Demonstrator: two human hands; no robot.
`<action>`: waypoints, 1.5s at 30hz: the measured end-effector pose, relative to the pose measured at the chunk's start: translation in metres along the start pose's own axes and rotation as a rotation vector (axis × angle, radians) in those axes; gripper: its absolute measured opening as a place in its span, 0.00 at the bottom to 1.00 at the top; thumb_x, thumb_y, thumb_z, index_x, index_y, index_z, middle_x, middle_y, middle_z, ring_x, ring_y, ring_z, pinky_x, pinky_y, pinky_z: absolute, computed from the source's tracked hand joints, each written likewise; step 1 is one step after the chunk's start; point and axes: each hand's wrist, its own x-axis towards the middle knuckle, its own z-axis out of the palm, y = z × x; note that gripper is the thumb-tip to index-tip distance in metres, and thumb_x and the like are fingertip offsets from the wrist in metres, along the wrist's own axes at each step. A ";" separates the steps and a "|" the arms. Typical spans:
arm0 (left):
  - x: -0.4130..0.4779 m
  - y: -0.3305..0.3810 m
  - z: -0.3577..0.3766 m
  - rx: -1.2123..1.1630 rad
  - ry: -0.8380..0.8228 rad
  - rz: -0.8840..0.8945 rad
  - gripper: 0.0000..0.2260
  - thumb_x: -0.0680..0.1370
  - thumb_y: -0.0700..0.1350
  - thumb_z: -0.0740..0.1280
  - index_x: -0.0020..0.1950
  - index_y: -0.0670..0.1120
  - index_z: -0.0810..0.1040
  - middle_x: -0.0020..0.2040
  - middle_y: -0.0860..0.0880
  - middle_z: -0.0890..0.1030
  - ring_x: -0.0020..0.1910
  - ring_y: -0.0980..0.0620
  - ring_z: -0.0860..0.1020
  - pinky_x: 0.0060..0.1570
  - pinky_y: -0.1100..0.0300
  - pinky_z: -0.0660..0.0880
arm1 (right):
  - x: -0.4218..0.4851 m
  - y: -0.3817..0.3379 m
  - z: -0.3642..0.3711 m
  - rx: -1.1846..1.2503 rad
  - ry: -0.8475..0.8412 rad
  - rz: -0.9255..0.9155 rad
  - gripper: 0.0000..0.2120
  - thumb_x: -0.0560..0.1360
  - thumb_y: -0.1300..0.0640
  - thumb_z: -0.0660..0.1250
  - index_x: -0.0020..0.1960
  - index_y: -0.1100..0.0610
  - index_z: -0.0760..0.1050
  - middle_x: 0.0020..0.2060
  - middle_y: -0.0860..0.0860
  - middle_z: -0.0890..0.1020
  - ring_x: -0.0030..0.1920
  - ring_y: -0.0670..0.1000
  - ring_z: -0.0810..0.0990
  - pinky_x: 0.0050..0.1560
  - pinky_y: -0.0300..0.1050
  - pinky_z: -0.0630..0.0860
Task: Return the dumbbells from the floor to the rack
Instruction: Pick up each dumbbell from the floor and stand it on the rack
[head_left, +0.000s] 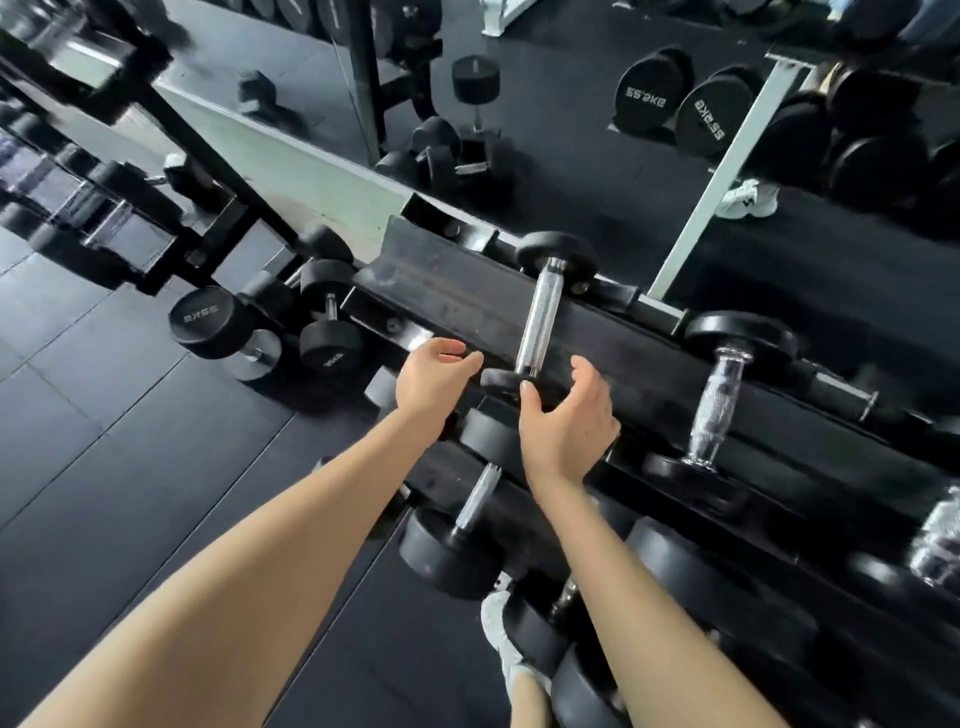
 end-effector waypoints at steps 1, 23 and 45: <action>-0.011 -0.012 -0.009 -0.013 0.008 -0.006 0.14 0.71 0.52 0.70 0.55 0.50 0.80 0.48 0.53 0.83 0.47 0.54 0.79 0.46 0.60 0.73 | -0.013 0.002 -0.006 -0.002 -0.004 -0.023 0.26 0.71 0.53 0.73 0.66 0.60 0.72 0.60 0.57 0.79 0.60 0.59 0.77 0.56 0.54 0.67; -0.354 -0.352 -0.147 -0.137 -0.218 -0.244 0.03 0.72 0.47 0.71 0.40 0.50 0.79 0.38 0.49 0.81 0.37 0.50 0.77 0.48 0.52 0.78 | -0.420 0.165 -0.134 -0.218 -0.475 0.109 0.19 0.73 0.53 0.70 0.62 0.55 0.74 0.57 0.52 0.78 0.57 0.55 0.78 0.52 0.46 0.71; -0.307 -0.711 0.089 0.329 -0.303 -0.489 0.12 0.74 0.55 0.67 0.55 0.54 0.77 0.50 0.59 0.82 0.50 0.56 0.80 0.51 0.59 0.74 | -0.490 0.504 0.070 -0.236 -0.837 0.677 0.23 0.74 0.50 0.70 0.67 0.52 0.69 0.58 0.49 0.76 0.48 0.48 0.73 0.50 0.40 0.66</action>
